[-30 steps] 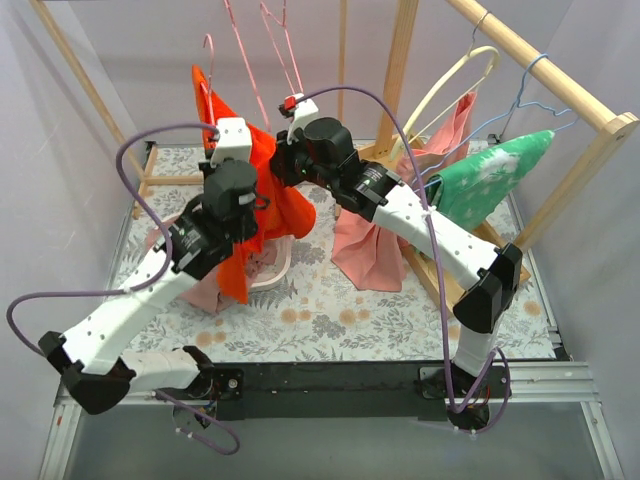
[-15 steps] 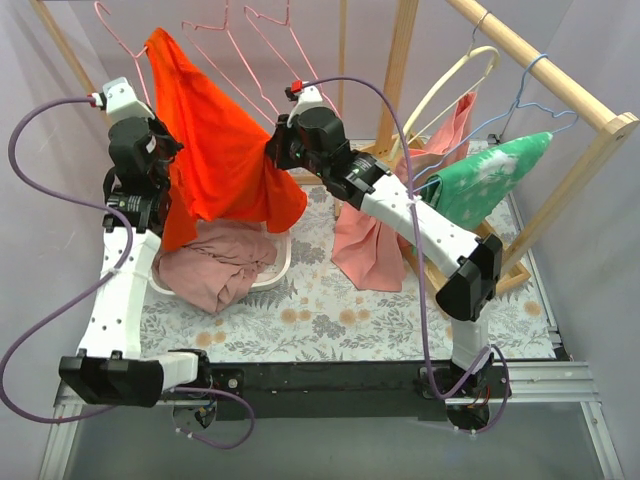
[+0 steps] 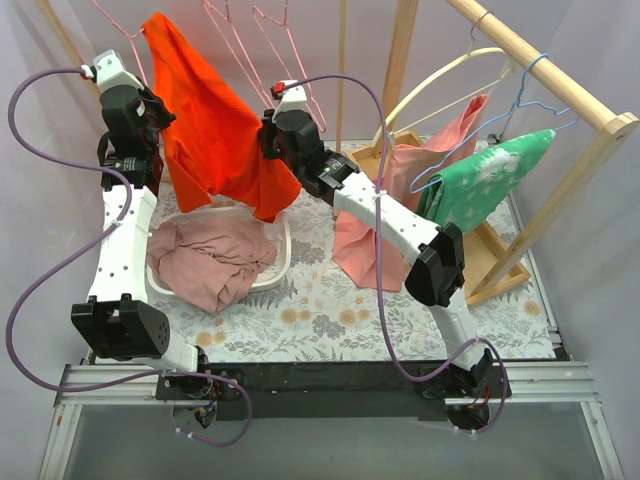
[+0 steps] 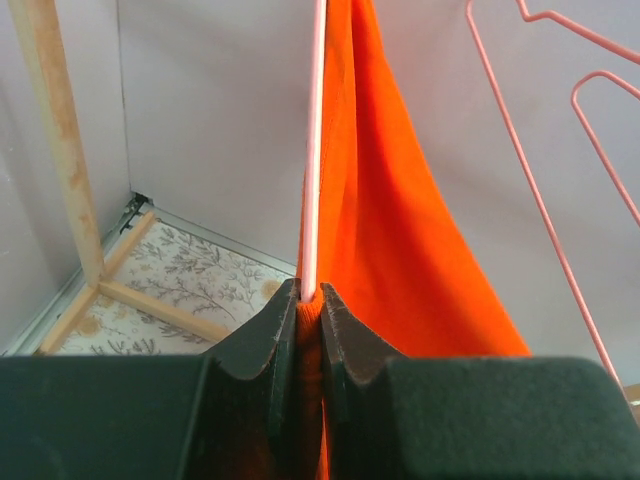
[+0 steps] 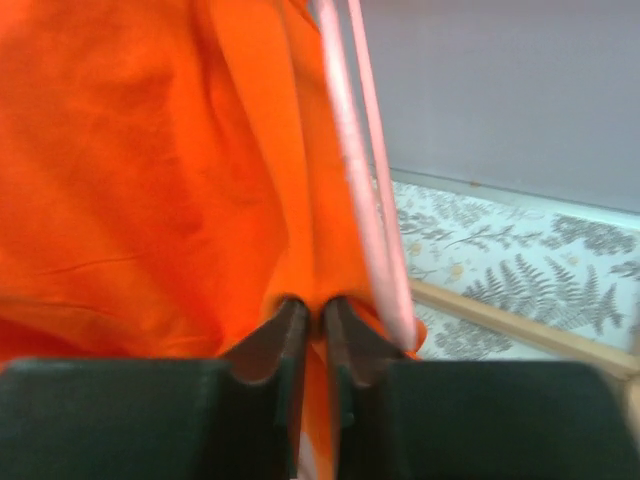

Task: Place the t-shirt on the hanger
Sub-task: Place the hanger at the clothesline.

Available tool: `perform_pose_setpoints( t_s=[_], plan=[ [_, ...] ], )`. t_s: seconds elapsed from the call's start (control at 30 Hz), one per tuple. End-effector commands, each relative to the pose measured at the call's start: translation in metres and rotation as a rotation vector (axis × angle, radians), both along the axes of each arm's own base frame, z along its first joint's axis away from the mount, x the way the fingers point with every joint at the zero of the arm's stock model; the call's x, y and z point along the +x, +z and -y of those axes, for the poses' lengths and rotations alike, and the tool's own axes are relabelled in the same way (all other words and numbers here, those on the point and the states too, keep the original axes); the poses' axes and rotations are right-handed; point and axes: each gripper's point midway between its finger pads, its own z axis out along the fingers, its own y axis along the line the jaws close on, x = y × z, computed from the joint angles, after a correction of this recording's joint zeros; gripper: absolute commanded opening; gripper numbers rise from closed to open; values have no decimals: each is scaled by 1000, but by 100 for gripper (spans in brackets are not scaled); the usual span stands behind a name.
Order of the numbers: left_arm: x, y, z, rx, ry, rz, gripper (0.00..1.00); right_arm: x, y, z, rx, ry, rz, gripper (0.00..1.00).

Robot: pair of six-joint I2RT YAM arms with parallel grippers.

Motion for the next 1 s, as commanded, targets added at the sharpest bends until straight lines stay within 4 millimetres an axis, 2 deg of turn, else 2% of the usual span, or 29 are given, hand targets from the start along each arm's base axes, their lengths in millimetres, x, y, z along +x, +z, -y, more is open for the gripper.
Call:
perform_pose_setpoints(
  t_s=[0.0, 0.03, 0.07, 0.13, 0.17, 0.23, 0.27, 0.3, 0.33, 0.37, 0.4, 0.43, 0.47, 0.53, 0.6, 0.77, 0.83, 0.87, 0.97],
  plan=[
    [-11, 46, -7, 48, 28, 118, 0, 19, 12, 6, 24, -73, 80, 35],
    [-11, 47, -8, 57, 33, 117, 0, 18, 4, 6, 11, -65, 54, 52],
    [-12, 47, -10, 64, 45, 115, 0, 16, 1, 4, 9, -52, 38, 59],
    [-11, 47, -12, 83, 49, 111, 0, 9, -6, 2, 14, -27, -9, 64],
    [-9, 46, -9, 89, 31, 114, 0, 2, -19, 3, -2, -11, -62, 66],
    [-9, 38, -6, 94, 15, 99, 0, -9, -31, 3, 3, 20, -123, 66],
    [-9, 36, -5, 102, 5, 96, 0, -25, -24, 1, 41, 67, -154, 65],
    [-11, 38, -2, 113, -14, 105, 0, -33, -45, 2, 16, 83, -198, 64],
    [-11, 31, -1, 121, -21, 93, 0, -42, -50, 1, 13, 103, -219, 64],
    [-12, 30, -1, 126, -21, 92, 0, -56, -41, 0, 25, 130, -217, 64],
    [-13, 32, 0, 132, -29, 97, 0, -65, -60, 1, -1, 136, -249, 64],
    [-13, 31, 1, 139, -37, 96, 0, -70, -61, 2, 2, 146, -257, 64],
    [-14, 33, 2, 152, -42, 101, 0, -82, -51, 2, 23, 178, -256, 64],
    [-20, 39, 5, 167, -58, 126, 0, -91, -55, 4, 21, 194, -268, 64],
    [-23, 36, 4, 191, -51, 131, 0, -95, -56, 5, 27, 206, -282, 64],
    [-45, 56, 4, 225, -48, 174, 0, -109, -62, 0, 31, 245, -299, 64],
    [-51, 54, 4, 238, -49, 167, 0, -111, -60, -2, 35, 254, -293, 64],
    [-59, 62, 6, 247, -52, 193, 0, -110, -55, -2, 42, 255, -285, 64],
    [-67, 69, 6, 274, -48, 216, 0, -111, -48, -4, 50, 266, -273, 64]
  ],
)
